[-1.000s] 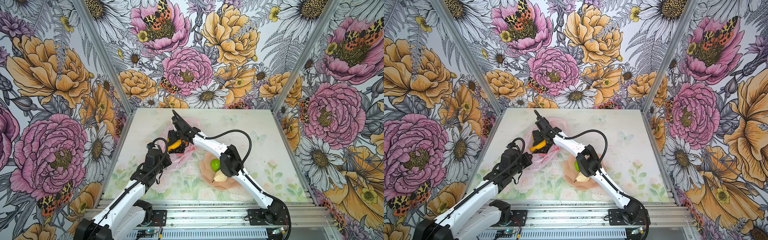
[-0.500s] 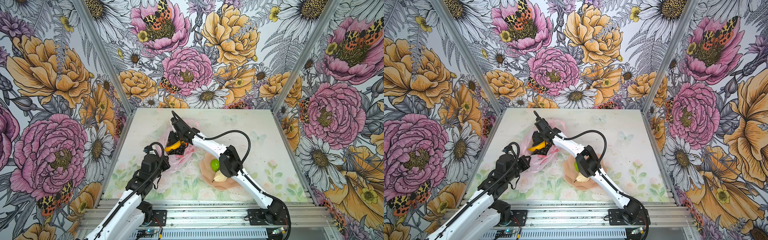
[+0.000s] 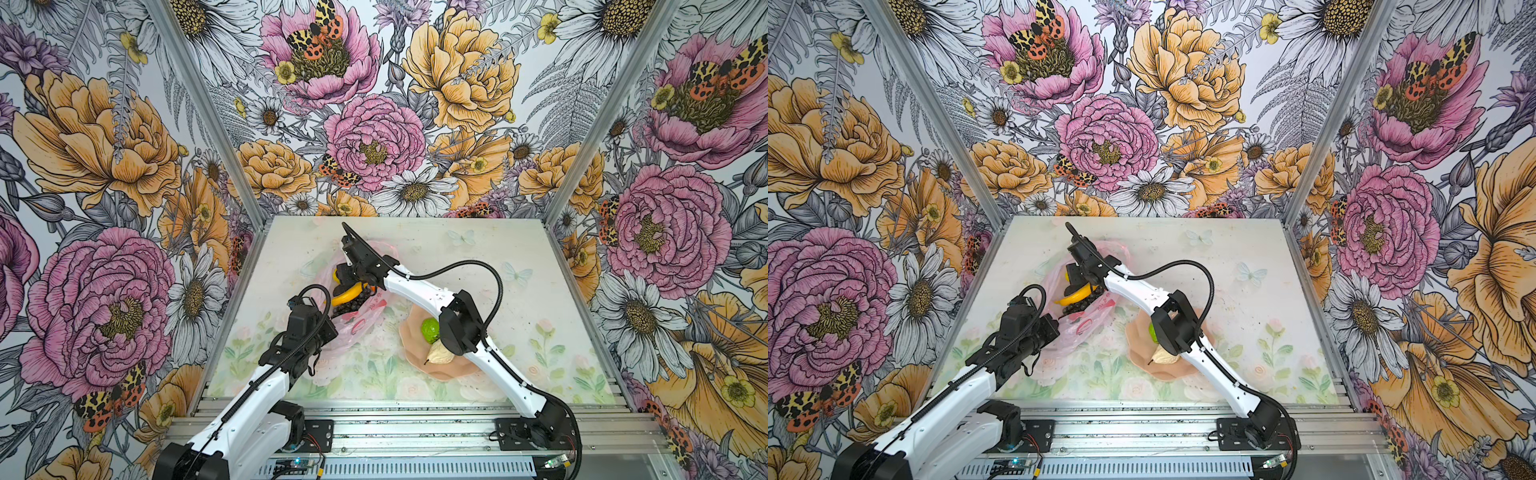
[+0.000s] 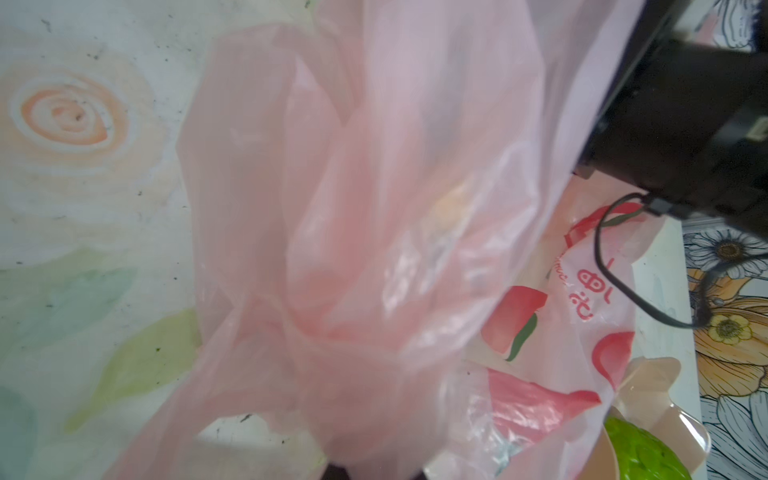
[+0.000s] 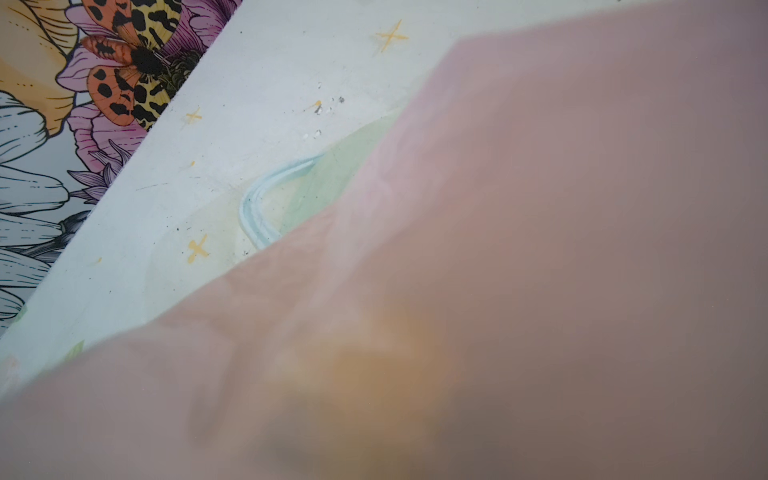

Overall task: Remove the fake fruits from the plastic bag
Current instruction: 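Reach deep into the bag and grasp the yellow lemon with the right gripper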

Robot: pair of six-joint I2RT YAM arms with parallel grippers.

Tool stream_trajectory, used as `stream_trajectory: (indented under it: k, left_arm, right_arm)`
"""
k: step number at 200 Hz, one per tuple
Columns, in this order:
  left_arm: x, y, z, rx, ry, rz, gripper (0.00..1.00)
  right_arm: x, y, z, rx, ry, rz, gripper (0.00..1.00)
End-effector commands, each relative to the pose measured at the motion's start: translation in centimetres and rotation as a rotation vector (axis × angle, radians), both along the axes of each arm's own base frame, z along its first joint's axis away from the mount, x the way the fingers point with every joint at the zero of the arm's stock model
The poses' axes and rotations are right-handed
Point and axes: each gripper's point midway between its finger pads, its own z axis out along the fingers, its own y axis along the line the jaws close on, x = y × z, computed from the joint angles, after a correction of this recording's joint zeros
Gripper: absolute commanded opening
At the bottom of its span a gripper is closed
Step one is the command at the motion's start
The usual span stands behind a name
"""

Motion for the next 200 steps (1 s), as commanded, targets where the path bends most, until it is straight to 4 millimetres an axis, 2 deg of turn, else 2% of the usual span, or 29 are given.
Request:
stream_trajectory:
  k: [1,29,50,59,116,163,200]
  left_arm:
    - [0.7,-0.1,-0.1,0.010,-0.001,-0.020,0.00]
    - [1.0,-0.2,-0.6,0.001,0.013,-0.027,0.00]
    - [1.1,-0.2,-0.7,0.001,0.015,-0.024,0.00]
    - [1.1,-0.2,-0.6,-0.002,0.012,-0.024,0.00]
    - [0.4,-0.1,0.1,-0.026,-0.021,-0.015,0.00]
    - [-1.0,-1.0,0.8,-0.038,-0.056,-0.028,0.00]
    - [-2.3,-1.5,1.6,-0.052,-0.097,-0.031,0.00]
  right_arm:
    - [0.5,-1.3,4.9,0.022,-0.042,-0.027,0.54]
    - [0.3,-1.6,6.1,0.037,-0.040,-0.025,0.52]
    - [0.1,-1.8,5.9,0.031,-0.033,-0.022,0.53]
    - [0.1,-1.7,5.6,0.028,-0.031,-0.014,0.56]
    - [0.9,-1.3,1.6,-0.013,-0.021,-0.024,0.81]
    - [1.5,-0.2,-0.8,-0.012,-0.029,-0.047,0.86]
    - [1.4,0.0,-2.7,-0.013,-0.003,-0.086,0.82]
